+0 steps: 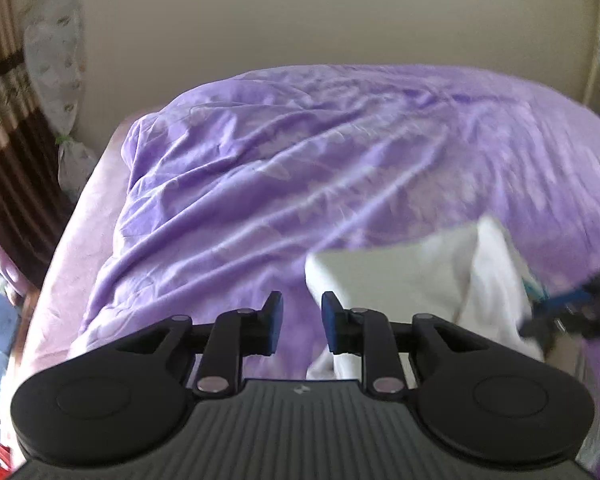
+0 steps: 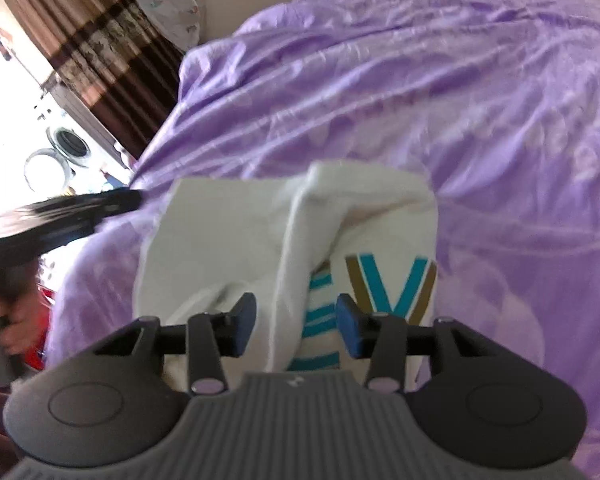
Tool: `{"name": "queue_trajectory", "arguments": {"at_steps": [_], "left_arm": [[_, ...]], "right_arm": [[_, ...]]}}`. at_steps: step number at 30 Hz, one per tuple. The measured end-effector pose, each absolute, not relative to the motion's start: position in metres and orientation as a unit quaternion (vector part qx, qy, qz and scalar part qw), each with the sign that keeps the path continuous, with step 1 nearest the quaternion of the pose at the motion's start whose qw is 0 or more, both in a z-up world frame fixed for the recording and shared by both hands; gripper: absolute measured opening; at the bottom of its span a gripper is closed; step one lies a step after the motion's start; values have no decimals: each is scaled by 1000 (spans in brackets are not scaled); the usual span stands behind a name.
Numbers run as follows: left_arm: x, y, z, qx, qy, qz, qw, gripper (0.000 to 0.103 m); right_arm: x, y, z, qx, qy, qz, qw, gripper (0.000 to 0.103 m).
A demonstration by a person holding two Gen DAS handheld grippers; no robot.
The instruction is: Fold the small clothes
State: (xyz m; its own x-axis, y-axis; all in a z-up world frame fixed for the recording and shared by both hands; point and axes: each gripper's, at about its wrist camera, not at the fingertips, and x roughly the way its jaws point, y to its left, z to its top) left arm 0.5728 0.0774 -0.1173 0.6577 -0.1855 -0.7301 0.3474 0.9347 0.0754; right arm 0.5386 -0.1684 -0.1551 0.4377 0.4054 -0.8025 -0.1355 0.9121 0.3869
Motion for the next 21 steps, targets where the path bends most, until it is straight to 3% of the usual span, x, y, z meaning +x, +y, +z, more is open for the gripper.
{"name": "queue_trajectory", "arguments": {"at_steps": [2,10,13,15,18,21], "left_arm": [[562,80,-115,113,388,-150,902,28],[553,117,-112,54,399,-151,903,28],[547,126,-113,49,392,-158,905,28],[544,125,-114,49,391,-168,904,35],[544,124,-115,14,388,-192,901,36],[534,112,-107,-8,363,-245,899,36]], "right_arm": [[540,-163,-164,132,517,161,831,1],[589,-90,-114,79,455,207,862,0],[621,-66,-123,75,468,189,860,0],[638,-59,-135,86,482,184,852,0],[644,-59,-139,83,473,168,861,14],[633,-65,-129,45,462,172,869,17]]}}
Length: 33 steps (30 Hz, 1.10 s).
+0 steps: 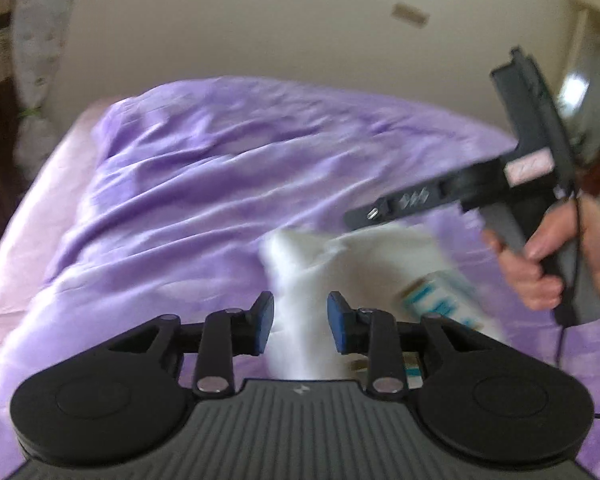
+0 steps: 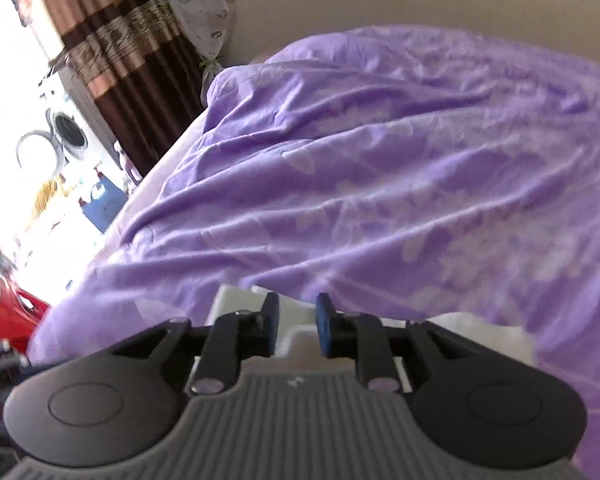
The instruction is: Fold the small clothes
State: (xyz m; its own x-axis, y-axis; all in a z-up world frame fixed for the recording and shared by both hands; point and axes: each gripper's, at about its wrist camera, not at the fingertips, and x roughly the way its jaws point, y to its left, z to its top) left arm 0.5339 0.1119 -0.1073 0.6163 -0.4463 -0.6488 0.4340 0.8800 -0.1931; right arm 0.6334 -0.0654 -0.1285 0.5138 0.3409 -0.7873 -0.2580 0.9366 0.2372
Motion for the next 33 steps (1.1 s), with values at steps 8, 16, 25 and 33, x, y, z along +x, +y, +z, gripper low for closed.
{"name": "queue_trajectory", "arguments": {"at_steps": [8,16,25,33], "left_arm": [[542,54,-129,73,338,-197,917,13],[601,67,-190,37,404,-148,902,5],[563,77,-156,69,381,-159,908,7],[450,73,-114,85,384,-213,895,10]], "right_arm": [[576,-133,-118,-47,421,146,894,16],[599,-186,-182,-22,444,99,890,8],[591,-191,-184,-27,437,102,893,11],[468,-177,-119,-51,381,147,911,22]]}}
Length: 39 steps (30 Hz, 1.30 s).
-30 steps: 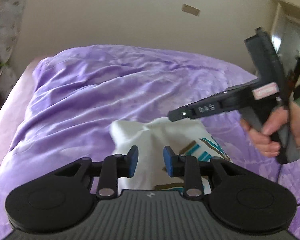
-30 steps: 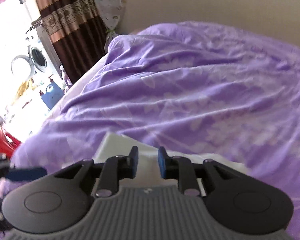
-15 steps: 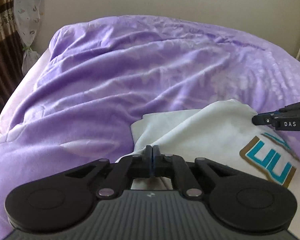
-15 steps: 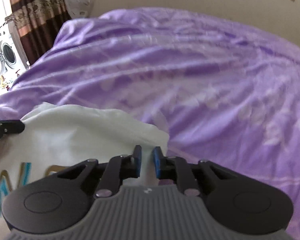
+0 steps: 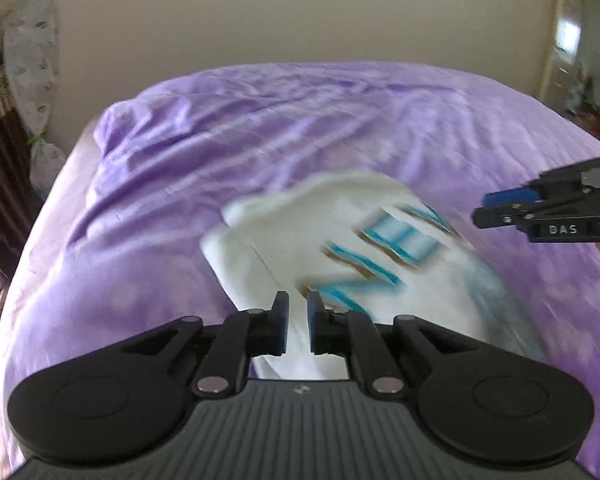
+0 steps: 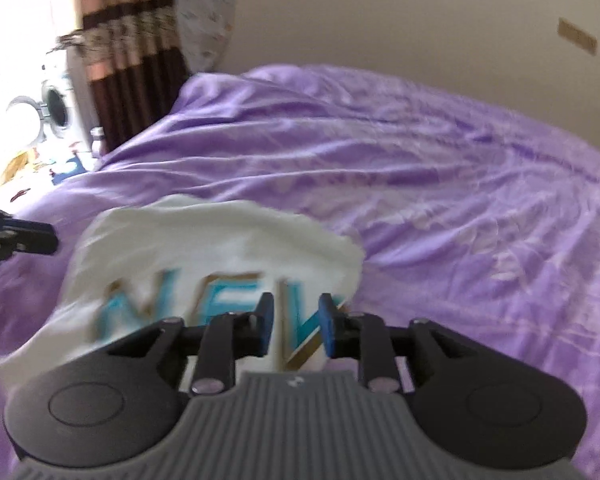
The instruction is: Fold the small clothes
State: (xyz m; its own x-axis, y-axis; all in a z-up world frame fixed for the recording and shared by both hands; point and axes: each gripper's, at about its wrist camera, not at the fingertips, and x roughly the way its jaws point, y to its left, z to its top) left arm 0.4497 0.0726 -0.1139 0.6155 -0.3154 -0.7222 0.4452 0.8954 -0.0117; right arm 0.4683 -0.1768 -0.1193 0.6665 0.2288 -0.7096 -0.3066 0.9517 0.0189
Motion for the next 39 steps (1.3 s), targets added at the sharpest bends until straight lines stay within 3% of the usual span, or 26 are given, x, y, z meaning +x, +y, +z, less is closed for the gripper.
{"name": "queue_trajectory", "arguments": {"at_steps": [8,15,24,25,29,30,35,39], "left_arm": [[401,72,-150,79,408,-197,888,8],[420,79,-204,80,460,-167,869,6],[397,105,-181,53,483,-156,860,7],[393,107,-172,51,473,-154,866,11],[389,123,-143,13,418,-149,896,74],[394,127,-140,-6,412,-145,899,81],[446,154,-158,-185,451,-189,852,81],[482,164,-185,-266,448,-194,831,81]], "right_arm": [[346,-158,-147,-99,363,149,914,23],[325,-165,-210,-91,400,129,903,26],[322,-178,-207,-77,422,136,893,29],[319,-179,-201,-79,419,137,894,32],[306,-191,-170,-76,399,136,904,53],[307,-196,-163,-59,399,138,905,55],[335,-229,-139,87,401,139,901,72],[371,-252,-146,231,415,154,867,76]]}}
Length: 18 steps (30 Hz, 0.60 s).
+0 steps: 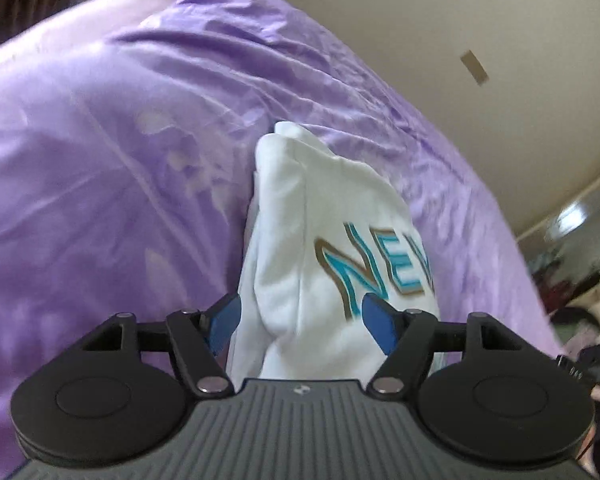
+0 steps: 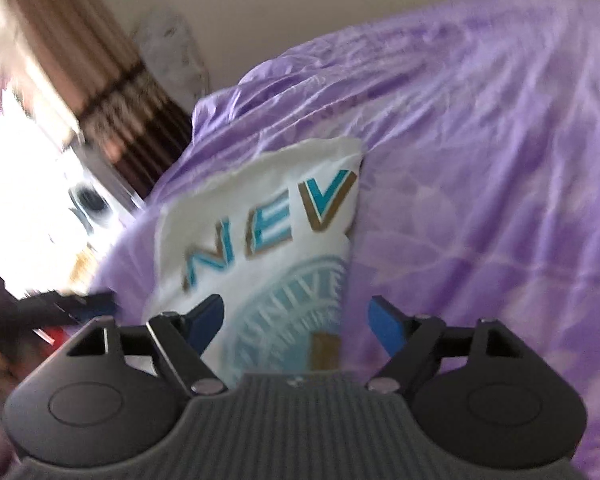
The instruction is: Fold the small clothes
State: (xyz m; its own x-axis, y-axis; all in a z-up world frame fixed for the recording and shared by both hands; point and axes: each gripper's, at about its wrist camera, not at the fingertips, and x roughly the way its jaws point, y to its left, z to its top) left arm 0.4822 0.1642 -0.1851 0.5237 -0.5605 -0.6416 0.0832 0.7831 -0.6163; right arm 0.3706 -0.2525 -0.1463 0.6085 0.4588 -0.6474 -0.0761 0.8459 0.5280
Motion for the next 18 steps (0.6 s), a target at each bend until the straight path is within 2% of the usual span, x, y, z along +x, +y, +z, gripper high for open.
{"name": "queue_trajectory", "arguments": {"at_steps": [4,13,18], "left_arm": [[508,164,-204,-263,460,-179,829,81],[535,165,-234,-260,458,-201,826,81],[541,165,-239,-265,448,-218,825,81]], "right_arm": [[400,-264,-167,298,433,156,836,76],[461,-265,-218,369,459,181,788,75],[487,-251,-230,365,462,190,786,75]]}}
